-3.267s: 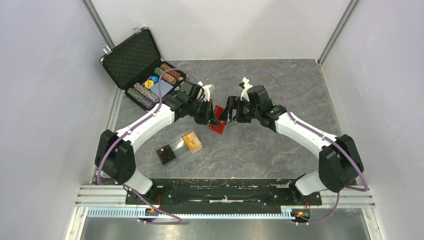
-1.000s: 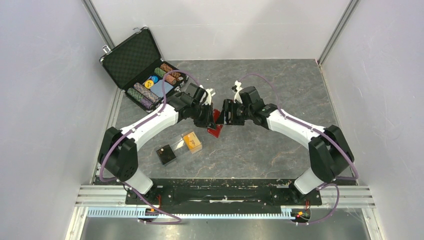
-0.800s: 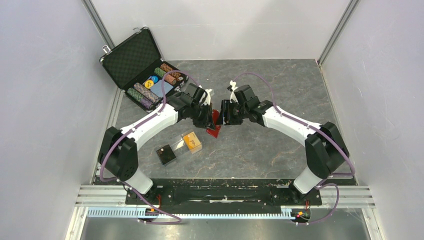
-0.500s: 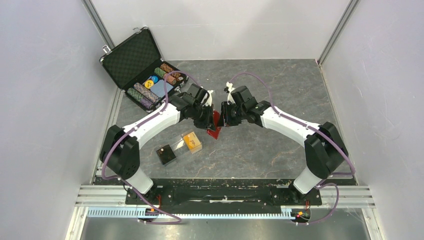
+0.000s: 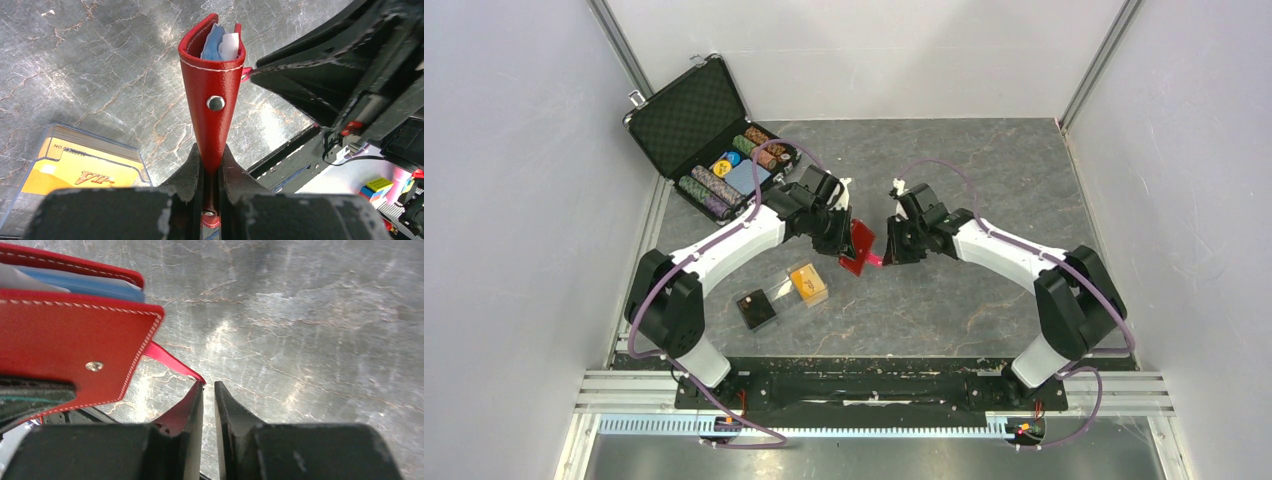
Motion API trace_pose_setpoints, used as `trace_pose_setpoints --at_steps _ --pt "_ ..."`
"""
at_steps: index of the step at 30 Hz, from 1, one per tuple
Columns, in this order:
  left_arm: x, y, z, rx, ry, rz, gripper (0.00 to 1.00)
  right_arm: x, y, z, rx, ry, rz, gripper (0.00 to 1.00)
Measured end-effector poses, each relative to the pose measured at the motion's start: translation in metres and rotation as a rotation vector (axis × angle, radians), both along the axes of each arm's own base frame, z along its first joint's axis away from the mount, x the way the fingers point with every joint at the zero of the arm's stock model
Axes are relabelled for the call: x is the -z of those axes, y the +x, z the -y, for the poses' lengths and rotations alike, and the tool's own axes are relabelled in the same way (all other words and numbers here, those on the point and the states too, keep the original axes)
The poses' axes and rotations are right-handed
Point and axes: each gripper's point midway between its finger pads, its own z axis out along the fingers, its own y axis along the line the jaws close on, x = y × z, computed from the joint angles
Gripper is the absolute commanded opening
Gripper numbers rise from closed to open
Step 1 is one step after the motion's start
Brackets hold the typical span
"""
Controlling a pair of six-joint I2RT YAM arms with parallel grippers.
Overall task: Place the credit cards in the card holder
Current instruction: Open the card holder.
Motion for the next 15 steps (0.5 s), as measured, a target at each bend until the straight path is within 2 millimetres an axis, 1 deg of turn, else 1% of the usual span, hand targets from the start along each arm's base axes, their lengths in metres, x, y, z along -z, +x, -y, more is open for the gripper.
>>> trace_pose_setpoints --at_steps 3,4,6,8,10,12,14,15 --pt "0.000 0.001 0.000 -0.002 -0.001 0.002 0.02 -0.007 0.002 0.013 0.024 0.017 0.018 0.47" --pt "0.000 0.001 0.000 -0.003 -0.002 0.002 0.02 -0.011 0.002 0.016 0.033 0.030 0.023 0.53" --pt "0.000 0.002 -0.001 -0.006 -0.002 0.002 0.02 -0.022 0.002 0.022 0.047 0.071 0.051 0.62" --pt "-0.001 0.003 -0.001 -0.005 -0.008 0.002 0.02 -0.034 0.004 0.024 0.054 0.125 0.084 0.70" --pt "-0.002 0.004 0.000 -0.003 -0.017 0.005 0.02 -0.045 0.004 0.023 0.052 0.186 0.112 0.72" --pt "-0.004 0.005 0.003 0.002 -0.030 0.010 0.02 -0.051 0.002 0.018 0.040 0.245 0.125 0.71" --pt "-0.006 0.004 0.006 0.010 -0.046 0.011 0.02 -0.050 0.001 0.012 0.026 0.282 0.115 0.68" --pt "-0.006 0.005 0.007 0.013 -0.051 0.012 0.02 -0.049 -0.001 0.008 0.019 0.300 0.102 0.64"
